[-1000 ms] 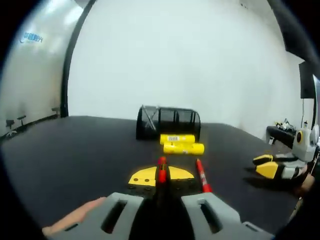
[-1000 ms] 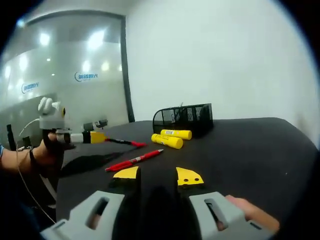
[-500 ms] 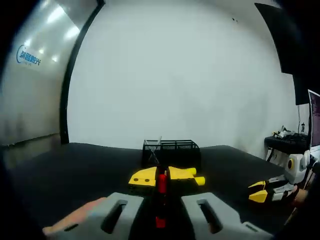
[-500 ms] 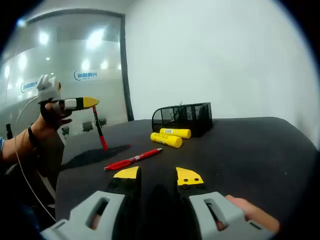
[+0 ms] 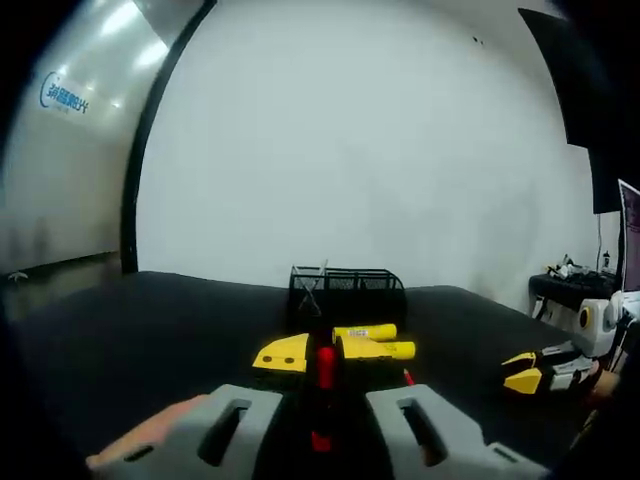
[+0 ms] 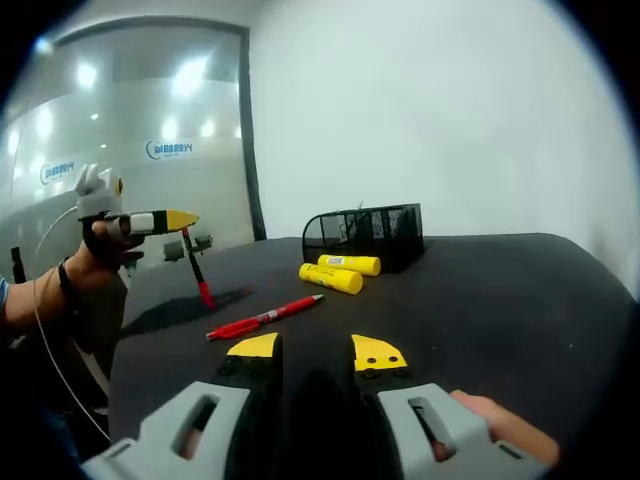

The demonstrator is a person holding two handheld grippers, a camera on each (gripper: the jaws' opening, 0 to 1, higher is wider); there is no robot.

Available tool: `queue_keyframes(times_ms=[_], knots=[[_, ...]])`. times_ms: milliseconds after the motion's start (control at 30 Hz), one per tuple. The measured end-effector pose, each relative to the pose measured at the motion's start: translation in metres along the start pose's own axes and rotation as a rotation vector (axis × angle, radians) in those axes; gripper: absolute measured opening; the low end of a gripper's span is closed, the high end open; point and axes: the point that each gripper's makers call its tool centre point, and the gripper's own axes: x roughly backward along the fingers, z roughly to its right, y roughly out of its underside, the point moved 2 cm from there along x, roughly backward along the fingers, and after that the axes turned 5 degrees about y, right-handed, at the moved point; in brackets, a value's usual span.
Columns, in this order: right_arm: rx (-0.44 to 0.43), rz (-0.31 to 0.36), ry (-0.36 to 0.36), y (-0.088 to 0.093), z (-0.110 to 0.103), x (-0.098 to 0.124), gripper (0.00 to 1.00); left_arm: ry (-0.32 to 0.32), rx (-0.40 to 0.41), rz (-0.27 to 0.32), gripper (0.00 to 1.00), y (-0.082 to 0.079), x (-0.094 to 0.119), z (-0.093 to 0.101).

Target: Pick up pens and glue sticks and place them into the holder.

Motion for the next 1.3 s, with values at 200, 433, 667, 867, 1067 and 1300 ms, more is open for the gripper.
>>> queue_keyframes(times_ms=[200,433,667,867,1067,1300], knots=[[0.000,0.000,0.001,0.000,0.000,0.000,0.23,-0.011,-0.002,-0.003,0.05,0.017,-0.003,-0.001],[0.000,0.000,0.001,0.000,0.001,-0.001,0.23,-0.012,0.006,0.010,0.02,0.017,0.003,-0.004],[0.003,0.007,-0.005,-0.001,-0.001,0.000,0.23,-0.018,0.042,0.036,0.12,0.029,0.055,-0.007],[-0.001,0.023,-0.019,-0.004,-0.003,0.002,0.23,-0.108,-0.027,0.004,0.19,0.065,0.100,-0.008],[0.000,0.026,-0.026,-0.004,-0.004,0.002,0.23,-0.109,0.008,-0.051,0.27,0.097,0.123,-0.007],[0.003,0.025,-0.025,-0.004,-0.004,0.002,0.22,-0.092,-0.005,-0.071,0.26,0.115,0.130,0.003]])
